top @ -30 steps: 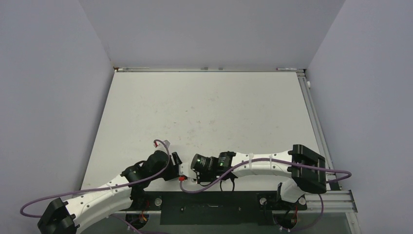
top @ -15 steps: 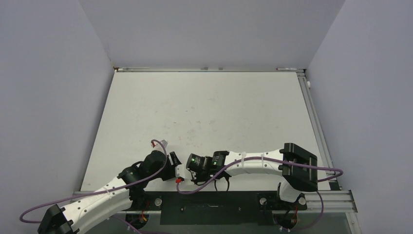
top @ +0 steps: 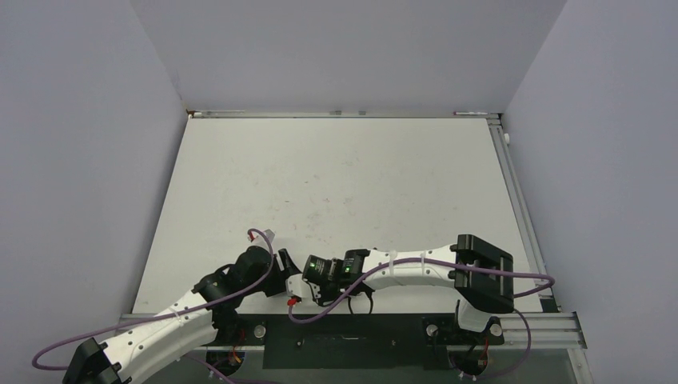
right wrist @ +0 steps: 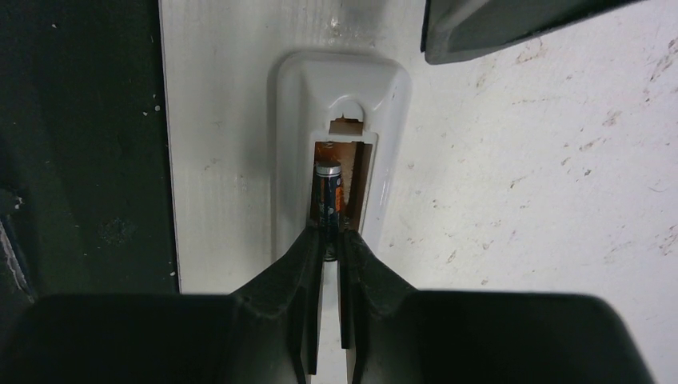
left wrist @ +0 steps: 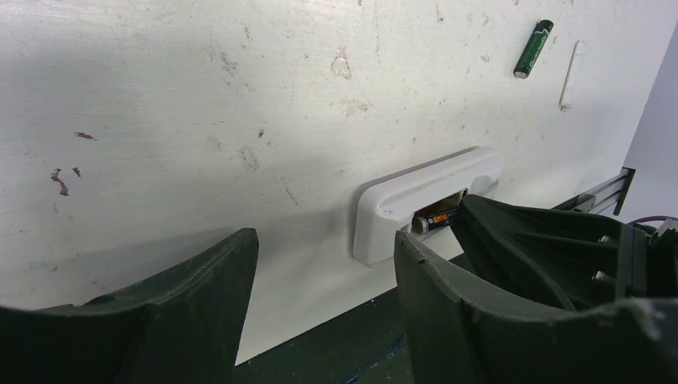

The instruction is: Load the batteries into the remote control

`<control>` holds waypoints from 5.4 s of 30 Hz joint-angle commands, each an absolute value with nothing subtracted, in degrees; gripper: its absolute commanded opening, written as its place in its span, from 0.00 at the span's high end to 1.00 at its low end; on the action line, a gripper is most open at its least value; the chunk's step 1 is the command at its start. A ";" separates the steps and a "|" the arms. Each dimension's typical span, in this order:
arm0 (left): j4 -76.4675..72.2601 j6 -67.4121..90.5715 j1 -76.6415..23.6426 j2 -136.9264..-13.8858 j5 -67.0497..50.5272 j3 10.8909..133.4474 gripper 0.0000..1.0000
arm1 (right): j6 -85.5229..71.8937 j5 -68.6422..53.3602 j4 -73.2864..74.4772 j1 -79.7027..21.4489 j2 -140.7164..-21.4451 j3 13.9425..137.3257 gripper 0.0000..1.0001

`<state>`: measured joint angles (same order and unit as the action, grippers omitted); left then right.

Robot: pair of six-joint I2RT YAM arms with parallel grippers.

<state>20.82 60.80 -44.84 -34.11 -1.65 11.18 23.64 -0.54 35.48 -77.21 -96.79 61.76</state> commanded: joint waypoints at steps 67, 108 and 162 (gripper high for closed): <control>16.06 59.24 -42.86 -37.44 -4.57 10.71 0.39 | 26.29 -1.77 41.72 -78.11 -98.58 69.43 0.78; 18.60 57.59 -42.49 -36.72 -4.70 12.18 0.38 | 12.65 -1.99 21.31 -71.78 -90.79 58.28 0.59; 16.74 57.30 -41.30 -36.53 -6.10 10.24 0.36 | 20.20 -9.90 24.24 -70.22 -96.51 60.14 0.64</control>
<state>18.20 57.98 -41.71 -36.29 -5.52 10.83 19.35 -8.38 24.49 -70.43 -97.43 59.79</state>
